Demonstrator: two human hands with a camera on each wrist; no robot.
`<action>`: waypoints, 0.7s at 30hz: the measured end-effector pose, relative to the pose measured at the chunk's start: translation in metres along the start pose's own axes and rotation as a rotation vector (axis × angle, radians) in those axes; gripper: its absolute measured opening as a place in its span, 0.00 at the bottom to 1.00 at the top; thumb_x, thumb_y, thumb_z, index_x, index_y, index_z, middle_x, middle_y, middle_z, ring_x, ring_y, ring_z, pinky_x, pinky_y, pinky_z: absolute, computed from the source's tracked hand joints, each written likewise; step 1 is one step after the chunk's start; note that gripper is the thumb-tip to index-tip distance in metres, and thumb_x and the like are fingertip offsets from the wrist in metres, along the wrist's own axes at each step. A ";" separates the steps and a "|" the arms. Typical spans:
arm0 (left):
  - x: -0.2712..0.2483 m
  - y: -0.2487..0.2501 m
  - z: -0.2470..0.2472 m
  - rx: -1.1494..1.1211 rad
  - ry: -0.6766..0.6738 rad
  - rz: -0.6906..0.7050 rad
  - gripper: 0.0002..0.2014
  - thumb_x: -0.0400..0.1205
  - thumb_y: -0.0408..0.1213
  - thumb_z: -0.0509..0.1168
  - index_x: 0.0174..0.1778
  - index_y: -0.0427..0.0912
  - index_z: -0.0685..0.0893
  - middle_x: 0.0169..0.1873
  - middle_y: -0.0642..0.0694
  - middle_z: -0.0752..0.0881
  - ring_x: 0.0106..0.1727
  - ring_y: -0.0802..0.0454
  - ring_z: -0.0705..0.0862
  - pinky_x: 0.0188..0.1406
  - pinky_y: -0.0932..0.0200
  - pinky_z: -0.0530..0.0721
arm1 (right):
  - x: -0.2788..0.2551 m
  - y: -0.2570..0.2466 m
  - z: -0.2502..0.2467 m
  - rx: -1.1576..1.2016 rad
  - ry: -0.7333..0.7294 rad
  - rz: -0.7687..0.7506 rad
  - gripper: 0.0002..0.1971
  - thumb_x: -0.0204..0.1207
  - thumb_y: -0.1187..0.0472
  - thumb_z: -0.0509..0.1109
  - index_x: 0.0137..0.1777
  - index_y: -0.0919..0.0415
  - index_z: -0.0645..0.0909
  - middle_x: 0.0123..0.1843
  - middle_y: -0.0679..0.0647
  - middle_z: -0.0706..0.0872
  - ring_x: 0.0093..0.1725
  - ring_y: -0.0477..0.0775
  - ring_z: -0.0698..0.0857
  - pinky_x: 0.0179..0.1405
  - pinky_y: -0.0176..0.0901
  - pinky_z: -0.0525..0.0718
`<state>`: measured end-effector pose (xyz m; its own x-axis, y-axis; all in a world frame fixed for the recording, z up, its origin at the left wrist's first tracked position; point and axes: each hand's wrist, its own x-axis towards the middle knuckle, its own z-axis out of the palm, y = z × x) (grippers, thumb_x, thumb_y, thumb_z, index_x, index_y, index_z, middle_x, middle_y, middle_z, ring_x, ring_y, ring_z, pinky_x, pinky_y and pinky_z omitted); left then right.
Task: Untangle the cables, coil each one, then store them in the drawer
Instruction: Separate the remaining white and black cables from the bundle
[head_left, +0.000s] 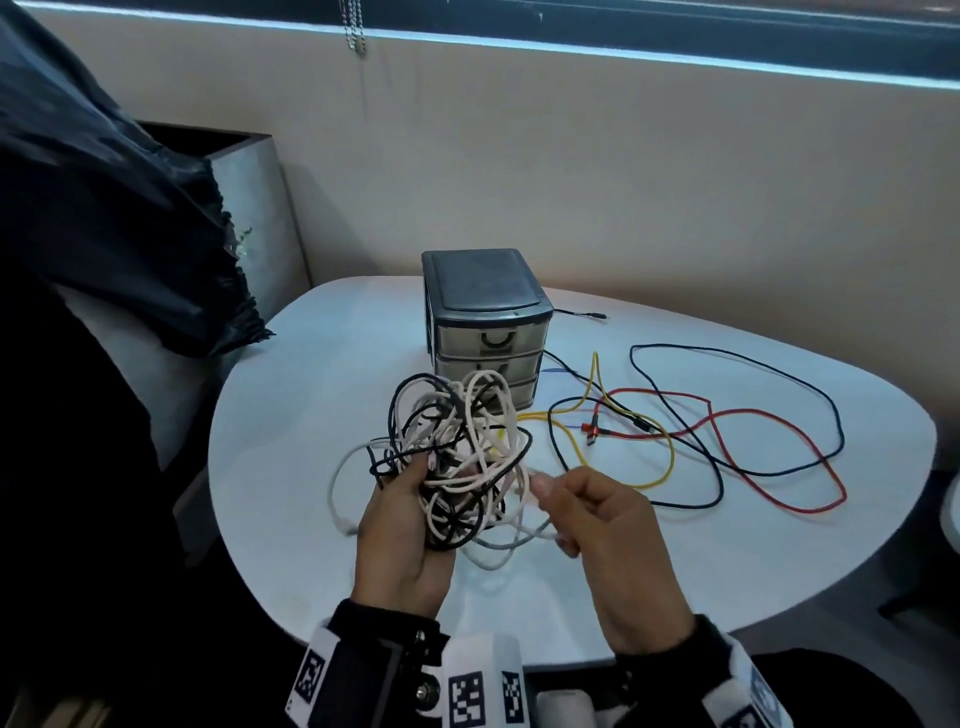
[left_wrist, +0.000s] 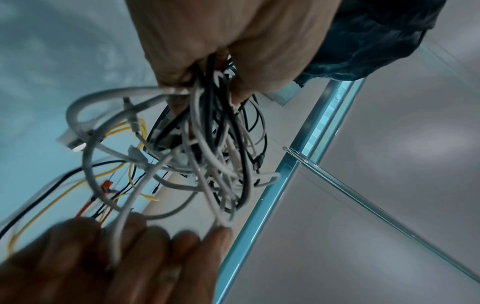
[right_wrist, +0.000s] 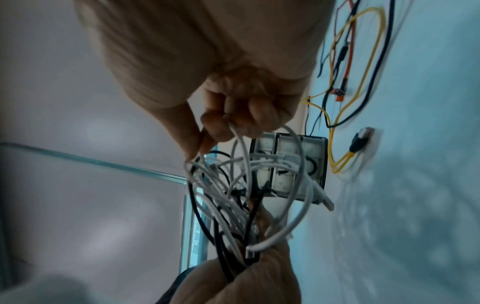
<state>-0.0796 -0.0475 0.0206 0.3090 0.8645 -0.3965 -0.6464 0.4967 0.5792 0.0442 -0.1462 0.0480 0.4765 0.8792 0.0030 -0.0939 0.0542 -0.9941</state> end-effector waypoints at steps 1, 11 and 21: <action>0.002 0.001 -0.001 -0.004 0.017 -0.005 0.16 0.85 0.31 0.61 0.66 0.29 0.84 0.56 0.32 0.89 0.44 0.42 0.92 0.32 0.52 0.90 | -0.003 0.001 -0.003 -0.035 -0.001 -0.010 0.14 0.70 0.55 0.74 0.24 0.56 0.80 0.23 0.50 0.75 0.26 0.45 0.69 0.31 0.32 0.71; 0.009 -0.003 -0.001 -0.006 0.088 -0.027 0.15 0.84 0.32 0.63 0.65 0.33 0.85 0.56 0.34 0.90 0.50 0.39 0.91 0.42 0.42 0.92 | -0.007 -0.009 -0.020 -0.174 -0.195 -0.062 0.10 0.81 0.55 0.71 0.41 0.55 0.91 0.23 0.52 0.78 0.26 0.47 0.73 0.30 0.37 0.72; 0.013 0.005 -0.010 0.010 0.084 -0.050 0.15 0.87 0.33 0.60 0.65 0.30 0.84 0.50 0.35 0.91 0.43 0.43 0.92 0.34 0.51 0.92 | -0.012 -0.016 -0.015 -0.194 -0.419 0.204 0.23 0.73 0.39 0.73 0.52 0.60 0.86 0.23 0.63 0.80 0.17 0.54 0.69 0.24 0.44 0.71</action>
<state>-0.0862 -0.0347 0.0116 0.2810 0.8293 -0.4830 -0.6242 0.5402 0.5644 0.0530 -0.1650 0.0619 0.0702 0.9794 -0.1894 0.0349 -0.1922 -0.9807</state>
